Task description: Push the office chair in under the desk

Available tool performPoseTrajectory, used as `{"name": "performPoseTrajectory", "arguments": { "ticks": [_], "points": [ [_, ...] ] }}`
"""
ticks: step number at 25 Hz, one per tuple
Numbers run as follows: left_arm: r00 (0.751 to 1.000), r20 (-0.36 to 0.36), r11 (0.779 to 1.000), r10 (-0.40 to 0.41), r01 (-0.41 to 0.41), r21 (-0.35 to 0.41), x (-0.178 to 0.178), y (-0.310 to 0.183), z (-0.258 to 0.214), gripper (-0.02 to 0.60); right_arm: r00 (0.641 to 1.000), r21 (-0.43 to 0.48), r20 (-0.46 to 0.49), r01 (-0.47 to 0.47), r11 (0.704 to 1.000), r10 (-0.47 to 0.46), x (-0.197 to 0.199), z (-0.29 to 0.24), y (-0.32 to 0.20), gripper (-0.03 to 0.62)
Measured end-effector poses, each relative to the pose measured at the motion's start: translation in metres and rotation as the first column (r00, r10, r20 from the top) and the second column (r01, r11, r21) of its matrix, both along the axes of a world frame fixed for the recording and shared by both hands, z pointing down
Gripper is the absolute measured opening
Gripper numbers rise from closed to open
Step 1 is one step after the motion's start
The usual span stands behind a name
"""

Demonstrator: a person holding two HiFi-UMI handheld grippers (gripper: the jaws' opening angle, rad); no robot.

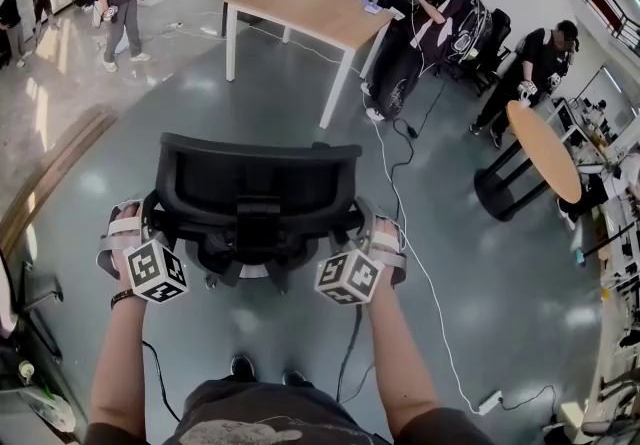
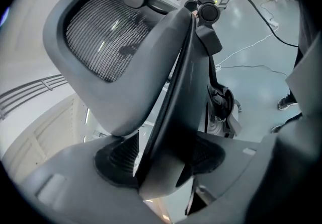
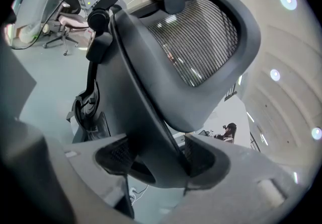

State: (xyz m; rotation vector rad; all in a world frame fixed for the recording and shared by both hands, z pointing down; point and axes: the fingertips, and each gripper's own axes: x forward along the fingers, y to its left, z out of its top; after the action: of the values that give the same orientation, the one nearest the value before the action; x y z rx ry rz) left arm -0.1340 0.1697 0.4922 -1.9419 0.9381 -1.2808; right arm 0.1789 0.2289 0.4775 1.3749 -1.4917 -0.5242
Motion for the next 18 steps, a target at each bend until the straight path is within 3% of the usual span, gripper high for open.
{"name": "performPoseTrajectory", "arguments": {
  "ticks": [4, 18],
  "points": [
    [1.000, -0.006, 1.000, 0.028, -0.028, 0.003, -0.007, -0.032, -0.002, 0.287, 1.000, 0.012, 0.003, -0.019, 1.000, 0.019, -0.008, -0.002, -0.027, 0.276],
    [0.998, -0.006, 0.998, 0.063, -0.063, 0.021, -0.002, -0.046, -0.002, 0.288, 0.999, 0.062, 0.004, -0.033, 0.998, 0.033, -0.008, -0.003, -0.023, 0.273]
  ]
}}
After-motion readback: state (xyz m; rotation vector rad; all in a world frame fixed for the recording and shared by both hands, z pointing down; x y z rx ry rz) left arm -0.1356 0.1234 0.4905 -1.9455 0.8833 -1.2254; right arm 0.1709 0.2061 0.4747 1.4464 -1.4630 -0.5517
